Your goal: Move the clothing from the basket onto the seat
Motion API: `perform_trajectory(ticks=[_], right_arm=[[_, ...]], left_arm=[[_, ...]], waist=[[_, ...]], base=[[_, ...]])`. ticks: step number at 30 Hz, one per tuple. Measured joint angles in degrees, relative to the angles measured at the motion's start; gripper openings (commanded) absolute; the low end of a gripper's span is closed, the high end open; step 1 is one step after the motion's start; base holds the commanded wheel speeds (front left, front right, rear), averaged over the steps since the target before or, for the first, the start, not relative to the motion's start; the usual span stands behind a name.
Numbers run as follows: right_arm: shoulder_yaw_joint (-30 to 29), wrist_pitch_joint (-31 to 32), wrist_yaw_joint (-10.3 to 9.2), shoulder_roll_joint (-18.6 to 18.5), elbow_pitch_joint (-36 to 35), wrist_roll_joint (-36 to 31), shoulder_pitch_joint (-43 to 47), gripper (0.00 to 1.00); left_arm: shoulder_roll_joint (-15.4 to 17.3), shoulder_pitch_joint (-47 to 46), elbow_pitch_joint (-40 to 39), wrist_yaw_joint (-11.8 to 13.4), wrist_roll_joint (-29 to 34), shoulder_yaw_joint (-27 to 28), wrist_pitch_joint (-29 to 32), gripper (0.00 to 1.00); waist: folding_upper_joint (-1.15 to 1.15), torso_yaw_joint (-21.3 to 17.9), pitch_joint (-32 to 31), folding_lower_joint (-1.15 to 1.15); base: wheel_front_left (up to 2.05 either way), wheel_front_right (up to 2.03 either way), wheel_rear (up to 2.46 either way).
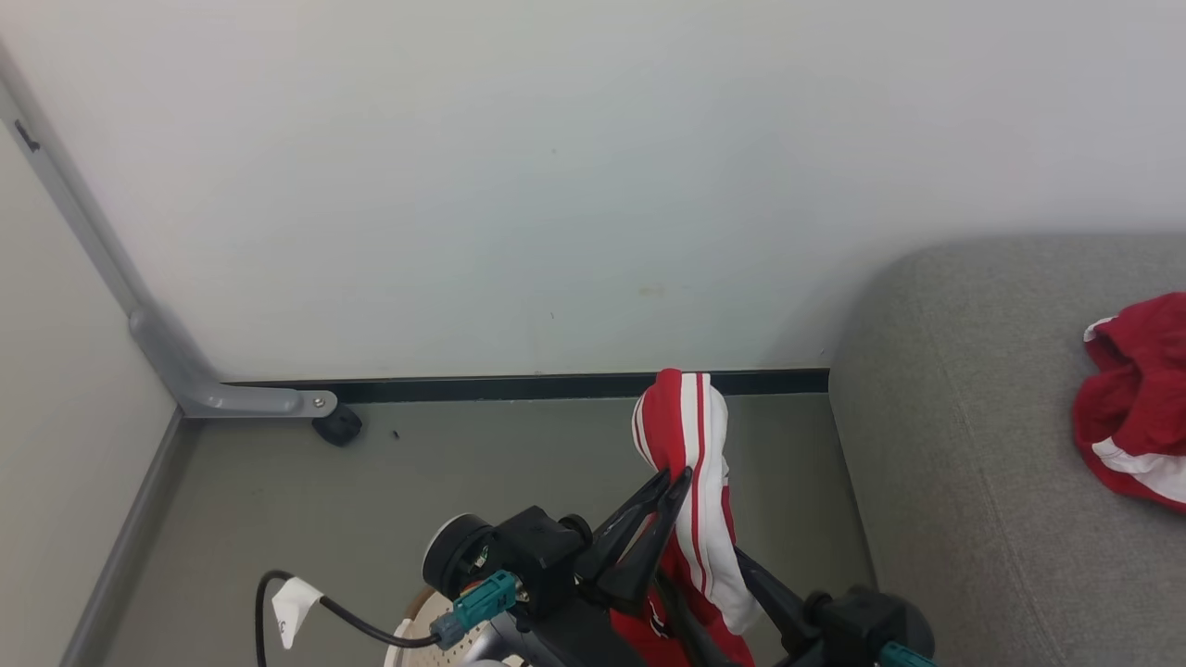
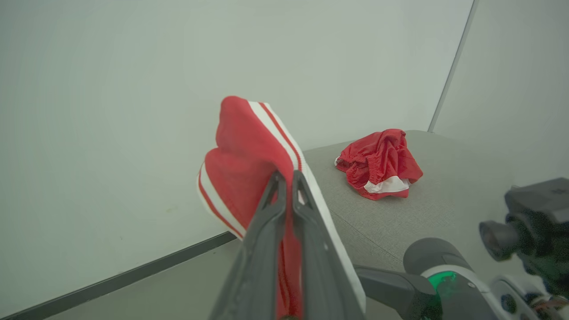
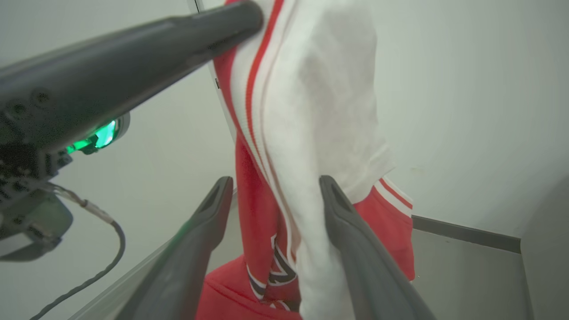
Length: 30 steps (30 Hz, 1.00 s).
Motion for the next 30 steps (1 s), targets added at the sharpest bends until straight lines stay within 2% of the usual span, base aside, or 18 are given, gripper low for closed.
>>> perform_trajectory(ticks=[11, 12, 13, 14, 28, 29, 30], right_arm=[[3.2, 0.4, 0.01, 0.5, 9.0, 1.1, -7.2, 1.00], [3.3, 0.3, 0.01, 0.6, 9.6, 1.3, -7.8, 0.83], [3.5, 0.1, 0.01, 0.6, 10.2, 1.4, -8.4, 0.39], [3.7, -0.2, 0.01, 0.6, 10.6, 1.6, -8.7, 0.00], [6.1, -3.1, 0.01, 0.6, 14.3, 4.7, -10.9, 0.00], [6.2, -3.2, 0.01, 0.6, 14.3, 4.7, -11.0, 0.00], [6.2, -3.4, 0.01, 0.6, 14.3, 4.8, -11.2, 0.00]], left_arm=[[0.2, -0.7, -0.8, 0.9, -0.5, -1.0, 0.0, 0.00], [0.2, -0.7, -0.8, 0.9, -0.5, -1.1, 0.0, 0.00], [0.2, -0.8, -0.9, 0.9, -0.5, -1.1, 0.0, 0.00], [0.2, -0.8, -1.0, 1.0, -0.5, -1.1, 0.0, 0.00], [0.3, -1.3, -1.1, 1.5, -1.0, -1.1, 0.5, 0.00], [0.4, -1.3, -1.2, 1.7, -1.0, -1.0, 0.4, 0.04], [0.5, -1.3, -1.3, 2.0, -1.0, -0.8, 0.4, 0.35]], waist=[[0.00, 2.0, 0.4, 0.00], [0.00, 2.0, 0.4, 0.00], [0.00, 2.1, 0.5, 0.00], [0.00, 2.2, 0.5, 0.00], [0.00, 2.6, 0.8, 0.00], [0.00, 2.5, 0.9, 0.00], [0.00, 2.4, 0.9, 0.00]], base=[[0.00, 0.00, 0.00], [0.00, 0.00, 0.00], [0.00, 0.00, 0.00], [0.00, 0.00, 0.00], [0.00, 0.00, 0.00], [0.00, 0.00, 0.00], [0.00, 0.00, 0.00]])
